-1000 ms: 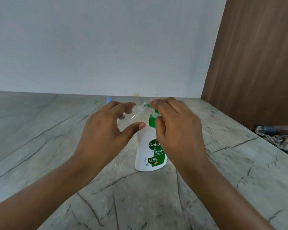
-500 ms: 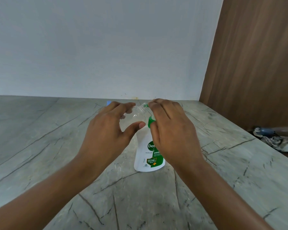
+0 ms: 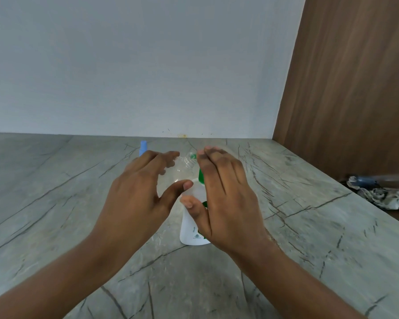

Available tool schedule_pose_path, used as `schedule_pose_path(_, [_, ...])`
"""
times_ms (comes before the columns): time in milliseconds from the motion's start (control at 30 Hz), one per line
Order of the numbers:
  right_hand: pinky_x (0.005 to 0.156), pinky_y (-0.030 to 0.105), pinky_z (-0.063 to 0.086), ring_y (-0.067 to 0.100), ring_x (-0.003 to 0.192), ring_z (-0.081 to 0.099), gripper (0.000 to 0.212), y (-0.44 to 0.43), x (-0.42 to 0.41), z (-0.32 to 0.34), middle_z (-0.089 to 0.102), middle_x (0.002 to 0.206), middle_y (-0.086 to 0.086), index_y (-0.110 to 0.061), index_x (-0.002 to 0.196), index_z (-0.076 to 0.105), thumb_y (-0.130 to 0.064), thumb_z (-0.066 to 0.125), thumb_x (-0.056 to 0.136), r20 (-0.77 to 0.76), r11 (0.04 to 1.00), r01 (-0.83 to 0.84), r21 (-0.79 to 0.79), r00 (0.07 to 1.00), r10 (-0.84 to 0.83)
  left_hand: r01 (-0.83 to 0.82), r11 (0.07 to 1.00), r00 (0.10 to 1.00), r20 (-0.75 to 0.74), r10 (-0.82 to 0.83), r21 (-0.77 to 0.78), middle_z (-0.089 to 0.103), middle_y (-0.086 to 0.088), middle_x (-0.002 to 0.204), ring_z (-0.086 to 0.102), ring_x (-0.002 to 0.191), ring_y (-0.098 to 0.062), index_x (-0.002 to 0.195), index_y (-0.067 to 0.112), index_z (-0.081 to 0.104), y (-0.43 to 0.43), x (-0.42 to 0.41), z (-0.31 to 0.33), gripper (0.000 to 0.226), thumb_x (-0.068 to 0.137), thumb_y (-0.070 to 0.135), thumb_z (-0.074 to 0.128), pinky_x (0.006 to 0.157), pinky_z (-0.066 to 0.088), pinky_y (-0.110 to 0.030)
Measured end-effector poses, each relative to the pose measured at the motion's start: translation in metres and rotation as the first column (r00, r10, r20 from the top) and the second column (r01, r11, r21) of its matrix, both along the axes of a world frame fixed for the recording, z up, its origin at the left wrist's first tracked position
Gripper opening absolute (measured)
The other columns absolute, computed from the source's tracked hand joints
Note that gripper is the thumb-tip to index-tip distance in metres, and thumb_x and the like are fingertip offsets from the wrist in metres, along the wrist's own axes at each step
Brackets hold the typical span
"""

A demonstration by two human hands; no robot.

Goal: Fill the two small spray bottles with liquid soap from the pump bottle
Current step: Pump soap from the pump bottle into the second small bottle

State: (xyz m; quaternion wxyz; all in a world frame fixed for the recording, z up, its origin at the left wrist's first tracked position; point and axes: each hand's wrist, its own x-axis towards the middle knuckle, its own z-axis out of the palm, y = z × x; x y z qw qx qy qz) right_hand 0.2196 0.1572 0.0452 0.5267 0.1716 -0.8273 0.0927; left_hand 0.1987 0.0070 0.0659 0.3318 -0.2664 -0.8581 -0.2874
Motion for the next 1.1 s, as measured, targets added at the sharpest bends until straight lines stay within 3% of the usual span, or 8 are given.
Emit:
schedule_pose_path(400, [0.104,0.036,0.038,0.029,0.114,0.055,0.070,0.002,0.000,0.001,0.062,0.115,0.016,0.003,0.117,0.061,-0.049,0.018,0.099,0.019,0.999,0.015,0.039,1.000,-0.016,0.026,1.000,1.000,-0.009,-0.026,-0.008,0.057,0.012,0.102,0.058,0.090,-0.009,0.120,0.021,0.058,-0.004,-0.005,-0.006,0.054,0.081,0.055,0.045,0.068,0.037,-0.011])
schedule_pose_path(600, [0.105,0.039,0.037,0.031,0.112,0.055,0.063,0.008,0.003,0.012,0.061,0.114,0.018,0.005,0.117,0.060,-0.044,0.024,0.099,-0.019,0.991,0.057,0.119,0.998,-0.055,0.016,1.000,0.999,-0.040,-0.016,-0.001,0.060,0.006,0.102,0.061,0.087,-0.014,0.119,0.018,0.059,0.001,-0.003,0.002,0.055,0.080,0.055,0.044,0.066,0.040,-0.022])
schedule_pose_path(800, [0.106,0.039,0.037,0.030,0.114,0.054,0.059,0.011,0.003,0.011,0.060,0.116,0.018,0.004,0.120,0.058,-0.042,0.028,0.099,0.003,0.994,0.047,0.098,0.999,-0.047,0.022,1.000,0.999,-0.032,-0.023,-0.018,0.056,0.012,0.103,0.057,0.092,-0.008,0.122,0.021,0.056,0.002,-0.004,0.003,0.053,0.082,0.055,0.045,0.070,0.036,-0.011])
schedule_pose_path(900, [0.105,0.039,0.038,0.030,0.115,0.054,0.055,0.008,0.002,0.008,0.060,0.116,0.017,0.004,0.121,0.058,-0.038,0.030,0.099,0.003,0.997,0.044,0.064,0.999,-0.045,0.013,1.000,0.999,-0.034,-0.014,-0.015,0.056,0.012,0.103,0.056,0.091,-0.008,0.122,0.021,0.056,0.002,-0.004,0.001,0.050,0.083,0.051,0.049,0.070,0.035,-0.010])
schedule_pose_path(1100, [0.105,0.039,0.038,0.029,0.113,0.055,0.045,0.002,0.002,0.000,0.062,0.115,0.016,0.003,0.118,0.060,-0.031,0.042,0.095,0.017,1.000,0.026,0.004,1.000,-0.026,0.014,0.999,0.999,-0.048,-0.016,-0.036,0.047,0.018,0.102,0.053,0.091,-0.007,0.122,0.019,0.056,-0.001,-0.002,-0.003,0.053,0.082,0.050,0.039,0.071,0.033,-0.009])
